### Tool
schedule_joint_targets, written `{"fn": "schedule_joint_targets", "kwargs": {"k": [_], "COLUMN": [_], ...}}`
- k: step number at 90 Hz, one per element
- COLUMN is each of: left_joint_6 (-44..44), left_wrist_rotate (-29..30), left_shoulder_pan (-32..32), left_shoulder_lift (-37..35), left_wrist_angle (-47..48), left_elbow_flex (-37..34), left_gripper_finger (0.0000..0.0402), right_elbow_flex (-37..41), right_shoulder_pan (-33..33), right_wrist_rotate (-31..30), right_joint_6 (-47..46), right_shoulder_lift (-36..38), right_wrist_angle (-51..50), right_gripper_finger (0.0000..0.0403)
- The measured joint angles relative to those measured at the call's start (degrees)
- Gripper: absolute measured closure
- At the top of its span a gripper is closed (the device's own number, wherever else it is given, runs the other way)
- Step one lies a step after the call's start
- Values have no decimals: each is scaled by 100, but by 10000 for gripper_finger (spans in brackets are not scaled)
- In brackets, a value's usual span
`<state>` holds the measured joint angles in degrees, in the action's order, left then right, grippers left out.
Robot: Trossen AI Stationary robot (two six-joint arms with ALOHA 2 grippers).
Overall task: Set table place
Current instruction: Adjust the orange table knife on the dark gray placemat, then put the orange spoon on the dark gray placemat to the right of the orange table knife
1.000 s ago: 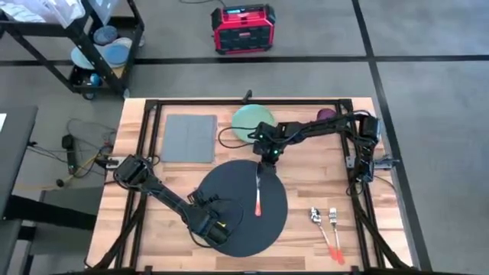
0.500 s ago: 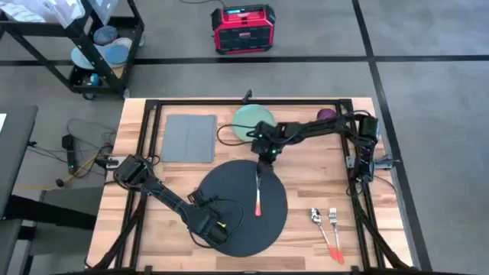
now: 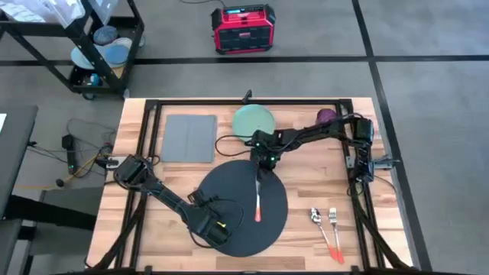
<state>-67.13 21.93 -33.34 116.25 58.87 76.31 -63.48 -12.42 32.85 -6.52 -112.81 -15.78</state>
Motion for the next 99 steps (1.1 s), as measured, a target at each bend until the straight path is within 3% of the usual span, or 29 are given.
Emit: {"fn": "schedule_joint_targets", "kwargs": {"k": [40,66,84,99], "left_joint_6": [-13,-19,-256,-23], "left_wrist_rotate": [-2,-4,-81,-136], "left_shoulder_pan": [0,0,2,2], "left_shoulder_lift": [0,0,0,4], "left_wrist_angle": [2,2,32,7], "left_elbow_flex": [0,0,33,144], "left_gripper_finger": [401,401,401,401], "right_elbow_flex": [0,-325,-489,116], "right_shoulder_pan": [246,25,264,785], "right_wrist_rotate": [19,762,680,-106], "right_joint_6": [-99,-152,734,1282], "right_shoulder_lift": [0,623,1615,2426], "right_wrist_angle": [100,-333,-2682,-5431], "right_gripper_finger": [403,403,403,403]}}
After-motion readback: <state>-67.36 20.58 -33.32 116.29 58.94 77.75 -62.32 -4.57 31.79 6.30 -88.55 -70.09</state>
